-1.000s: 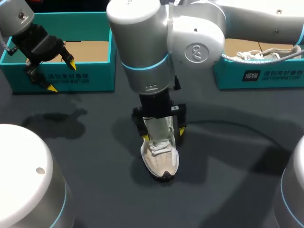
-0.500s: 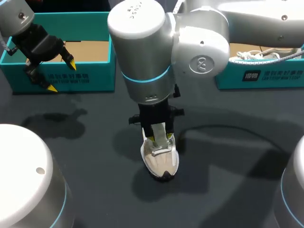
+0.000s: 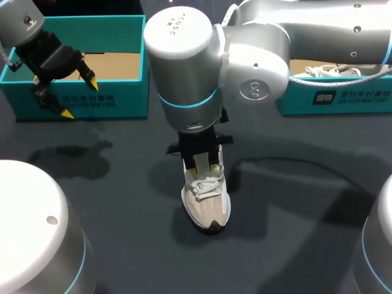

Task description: Take the shoe out of the shoebox, open the shoe tongue, remove and reinsert the insole, then place the shoe into the shoebox

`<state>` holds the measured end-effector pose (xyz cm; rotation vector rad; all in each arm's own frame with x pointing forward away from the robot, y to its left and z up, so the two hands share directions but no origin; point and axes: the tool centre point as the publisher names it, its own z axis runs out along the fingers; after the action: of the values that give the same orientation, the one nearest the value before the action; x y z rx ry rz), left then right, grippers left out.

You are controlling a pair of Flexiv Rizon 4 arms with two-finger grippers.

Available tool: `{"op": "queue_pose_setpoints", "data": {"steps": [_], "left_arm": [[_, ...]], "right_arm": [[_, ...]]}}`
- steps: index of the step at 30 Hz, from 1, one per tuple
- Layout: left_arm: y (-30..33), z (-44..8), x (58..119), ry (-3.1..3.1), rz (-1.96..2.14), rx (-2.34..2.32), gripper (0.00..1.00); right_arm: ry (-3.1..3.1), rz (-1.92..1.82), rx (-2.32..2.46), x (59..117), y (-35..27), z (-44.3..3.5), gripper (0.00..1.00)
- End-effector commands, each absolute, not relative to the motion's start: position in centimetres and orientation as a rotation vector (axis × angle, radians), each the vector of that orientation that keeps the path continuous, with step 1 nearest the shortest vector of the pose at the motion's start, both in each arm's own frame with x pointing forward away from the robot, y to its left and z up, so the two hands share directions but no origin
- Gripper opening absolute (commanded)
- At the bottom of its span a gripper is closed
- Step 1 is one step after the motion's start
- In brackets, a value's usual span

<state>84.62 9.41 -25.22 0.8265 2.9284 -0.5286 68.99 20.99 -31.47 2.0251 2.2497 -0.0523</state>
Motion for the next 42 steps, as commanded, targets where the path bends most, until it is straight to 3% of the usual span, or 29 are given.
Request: {"op": "queue_pose_setpoints", "data": {"steps": [1, 10, 20, 36, 42], "left_arm": [[9.4, -25.2, 84.6, 2.928, -0.525, 0.827, 1.00], [9.4, -25.2, 84.6, 2.928, -0.525, 0.827, 1.00], [9.4, -25.2, 84.6, 2.928, -0.525, 0.827, 1.00], [9.4, -25.2, 84.6, 2.928, -0.525, 0.827, 1.00], [9.4, -25.2, 84.6, 2.928, -0.525, 0.827, 1.00]], "right_arm": [[2.279, -0.029, 2.034, 70.2, 20.6, -32.6, 0.33], [2.236, -0.082, 2.107, 71.7, 19.7, -34.2, 0.29], [2.260, -0.053, 1.997, 70.7, 21.6, -32.1, 0.29], [2.350, -0.034, 2.035, 73.8, 21.7, -36.6, 0.25], [2.288, -0.015, 1.998, 73.3, 21.7, -34.3, 0.27]]}}
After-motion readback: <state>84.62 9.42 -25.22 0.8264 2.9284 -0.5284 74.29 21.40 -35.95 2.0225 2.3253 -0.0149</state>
